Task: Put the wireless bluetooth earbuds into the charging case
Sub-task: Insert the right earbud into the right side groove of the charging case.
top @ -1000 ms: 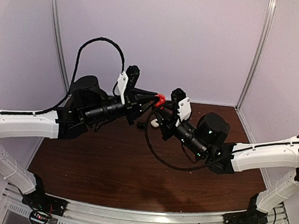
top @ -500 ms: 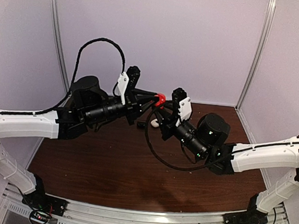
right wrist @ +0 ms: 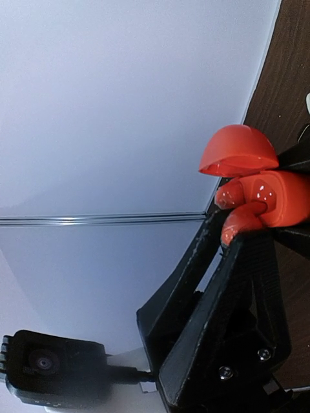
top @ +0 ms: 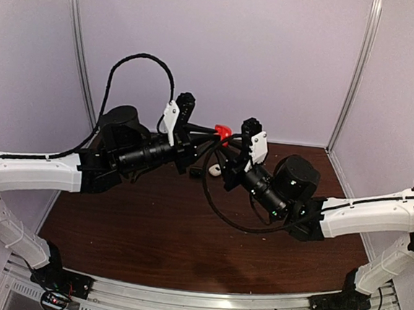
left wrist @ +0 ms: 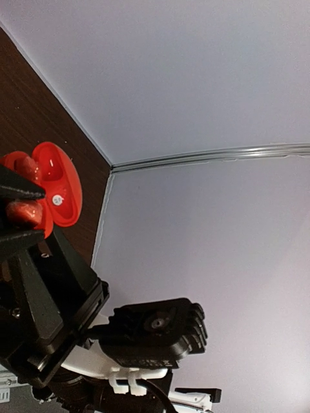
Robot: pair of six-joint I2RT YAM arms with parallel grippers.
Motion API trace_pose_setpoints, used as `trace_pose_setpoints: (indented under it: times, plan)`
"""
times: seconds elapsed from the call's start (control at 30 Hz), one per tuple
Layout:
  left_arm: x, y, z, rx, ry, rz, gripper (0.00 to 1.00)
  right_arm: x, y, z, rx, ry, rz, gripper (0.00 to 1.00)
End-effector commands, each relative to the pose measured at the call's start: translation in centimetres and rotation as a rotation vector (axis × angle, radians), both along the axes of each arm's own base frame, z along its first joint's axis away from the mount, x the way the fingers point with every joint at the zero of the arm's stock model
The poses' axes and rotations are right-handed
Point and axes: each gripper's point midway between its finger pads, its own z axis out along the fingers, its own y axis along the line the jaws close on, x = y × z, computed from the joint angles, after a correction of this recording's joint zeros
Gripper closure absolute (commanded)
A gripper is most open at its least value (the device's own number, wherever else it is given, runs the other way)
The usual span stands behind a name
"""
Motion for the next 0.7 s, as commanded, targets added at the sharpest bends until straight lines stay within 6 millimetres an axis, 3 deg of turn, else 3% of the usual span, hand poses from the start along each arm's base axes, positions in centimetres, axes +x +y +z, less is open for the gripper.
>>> trace_pose_setpoints:
  times: [0.0, 0.27, 0.67]
  plan:
    - [0.4, -0.2, -0.8, 0.018, 0.007, 0.019, 0.80, 0.1, -0.3, 2.4, 0.073, -0.023, -0.018, 1.00]
    - [0.1, 0.4, -0.1, 0.042, -0.022, 0.025, 0.58, 0.0, -0.4, 1.6, 0.061, -0.013, -0.017, 1.00]
    - [-0.6, 2.7, -0.1, 0.072, -0.014, 0.066, 0.38, -0.4, -0.6, 0.6, 0.040, -0.004, 0.042, 1.00]
